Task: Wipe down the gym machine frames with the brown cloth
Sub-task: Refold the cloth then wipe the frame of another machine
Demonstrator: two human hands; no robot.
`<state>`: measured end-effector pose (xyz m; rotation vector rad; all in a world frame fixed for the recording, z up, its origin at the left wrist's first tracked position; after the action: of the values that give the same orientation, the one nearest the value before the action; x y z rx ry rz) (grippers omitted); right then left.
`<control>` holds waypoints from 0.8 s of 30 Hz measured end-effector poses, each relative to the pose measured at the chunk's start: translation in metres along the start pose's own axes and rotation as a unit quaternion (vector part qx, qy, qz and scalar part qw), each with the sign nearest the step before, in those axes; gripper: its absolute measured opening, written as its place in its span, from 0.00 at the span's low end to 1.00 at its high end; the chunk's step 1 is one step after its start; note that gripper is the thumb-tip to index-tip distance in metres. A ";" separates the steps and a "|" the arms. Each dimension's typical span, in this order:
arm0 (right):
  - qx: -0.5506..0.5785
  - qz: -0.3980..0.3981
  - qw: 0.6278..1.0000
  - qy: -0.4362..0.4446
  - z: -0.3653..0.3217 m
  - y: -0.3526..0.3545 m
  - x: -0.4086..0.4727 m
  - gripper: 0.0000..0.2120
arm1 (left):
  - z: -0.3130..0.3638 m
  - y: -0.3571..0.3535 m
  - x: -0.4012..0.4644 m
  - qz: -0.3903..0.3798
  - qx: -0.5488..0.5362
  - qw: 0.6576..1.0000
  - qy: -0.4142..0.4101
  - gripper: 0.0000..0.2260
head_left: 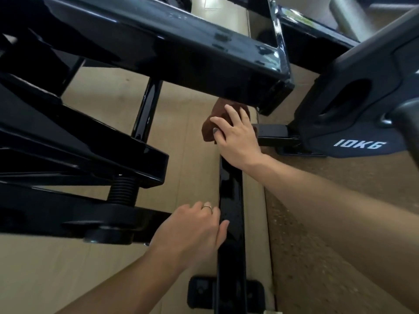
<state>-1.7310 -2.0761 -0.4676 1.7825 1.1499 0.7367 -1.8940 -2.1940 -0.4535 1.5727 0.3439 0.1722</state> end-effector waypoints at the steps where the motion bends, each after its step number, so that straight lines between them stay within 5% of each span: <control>1: 0.018 0.000 1.000 0.004 0.000 -0.001 -0.017 0.21 | 0.002 0.001 -0.001 0.005 0.012 1.000 -0.003 0.22; 8: 0.019 -0.004 0.999 0.035 -0.024 -0.011 -0.146 0.23 | 0.009 0.000 -0.006 -0.004 0.026 0.999 -0.045 0.25; 18: 0.053 -0.024 0.998 -0.011 0.006 -0.007 -0.011 0.19 | 0.006 -0.003 -0.003 0.020 0.039 0.999 -0.014 0.19; 24: 0.085 -0.022 0.996 0.017 -0.006 -0.007 -0.087 0.19 | 0.006 0.000 -0.004 0.016 0.038 0.999 -0.014 0.25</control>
<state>-1.7736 -2.1522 -0.4734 1.8857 1.3028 0.6611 -1.8957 -2.2011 -0.4529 1.6556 0.3066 0.1624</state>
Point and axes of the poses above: each hand's wrist, its own x-axis towards the middle knuckle, its own y-axis out of the back of the hand, z = x × y, the point moved 10 cm from there along x, towards the middle knuckle, and after that the axes turned 2 degrees about x, right-handed, at the moved point
